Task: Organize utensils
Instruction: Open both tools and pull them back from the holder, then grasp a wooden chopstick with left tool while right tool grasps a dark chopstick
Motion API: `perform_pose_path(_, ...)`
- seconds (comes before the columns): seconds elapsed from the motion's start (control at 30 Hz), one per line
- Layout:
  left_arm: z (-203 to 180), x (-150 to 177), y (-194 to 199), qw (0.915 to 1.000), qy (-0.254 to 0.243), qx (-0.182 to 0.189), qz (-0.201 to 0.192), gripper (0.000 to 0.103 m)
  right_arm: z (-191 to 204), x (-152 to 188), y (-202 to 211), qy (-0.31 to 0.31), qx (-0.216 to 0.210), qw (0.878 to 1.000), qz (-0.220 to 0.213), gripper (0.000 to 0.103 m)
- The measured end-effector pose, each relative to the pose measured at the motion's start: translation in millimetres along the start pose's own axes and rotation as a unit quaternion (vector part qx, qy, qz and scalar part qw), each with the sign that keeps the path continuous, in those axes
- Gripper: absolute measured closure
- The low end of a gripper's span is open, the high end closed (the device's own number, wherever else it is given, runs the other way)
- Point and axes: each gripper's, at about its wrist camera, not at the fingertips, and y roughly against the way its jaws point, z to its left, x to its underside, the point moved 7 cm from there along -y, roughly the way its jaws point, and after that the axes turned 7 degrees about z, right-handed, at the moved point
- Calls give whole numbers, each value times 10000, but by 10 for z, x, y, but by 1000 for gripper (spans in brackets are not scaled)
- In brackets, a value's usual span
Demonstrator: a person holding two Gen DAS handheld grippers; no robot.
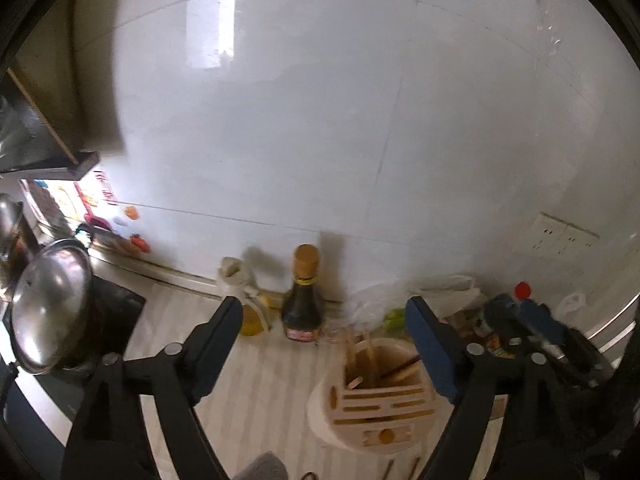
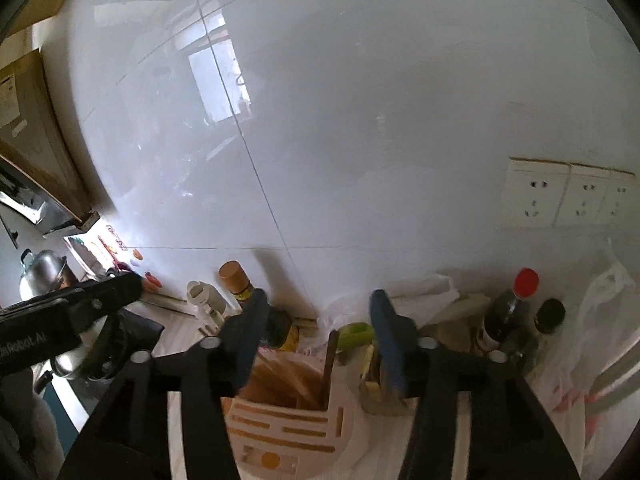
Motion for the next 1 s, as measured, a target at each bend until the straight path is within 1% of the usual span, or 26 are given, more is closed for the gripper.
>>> perform_pose_path(0.03,30,21,1,10000,-2,-32,-25,0,-7,25,26,-14,12,10000,0,38)
perform_pose_path(0.07,73,69,22,9999,3,-75,-109,0,-29,75,67,-32,56,10000,14,33)
perform_pose_path(0.13,165,202,58,9995,9,-232,-220,0,-77,184,138,-87,116,9999,38,8)
perform_pose_path(0.2,235,321,58,9995,62,-242,-203,0,-136,311,221,-164,172,9997,-9,0)
perform_pose_path(0.4,305,804,-52,9996,58,-276,-17,0,-408,734,479,-472,443,9977,-194,0)
perform_pose_path(0.47,307,978,-92,9996,84,-261,63,0,-570,939,539,-648,514,9965,-140,0)
perform_pose_path(0.5,291,1112,-147,9994,55,-284,185,0,-646,1029,548,-731,543,9958,-75,0)
perform_pose_path(0.57,215,1329,-230,9989,-80,-254,373,0,-856,1305,549,-922,633,9936,176,0)
perform_pose_path(0.7,8,1788,-490,9946,-591,-299,804,0,-1285,1886,508,-1293,920,9845,739,0)
perform_pose_path(0.8,-197,2182,-739,9873,-925,-398,1232,0,-1721,2400,436,-1616,1281,9699,1296,0)
perform_pose_path(0.83,-271,2291,-817,9848,-1030,-413,1338,0,-1809,2500,420,-1681,1335,9665,1405,0)
perform_pose_path(0.9,-382,2502,-962,9792,-1235,-484,1535,0,-2076,2807,360,-1865,1557,9545,1732,0)
perform_pose_path(0.97,-542,2727,-1152,9712,-1494,-458,1796,0,-2237,3016,305,-2000,1659,9459,1941,0)
perform_pose_path(1.0,-596,2803,-1221,9678,-1573,-424,1920,0,-2318,3127,268,-2084,1672,9417,2047,4)
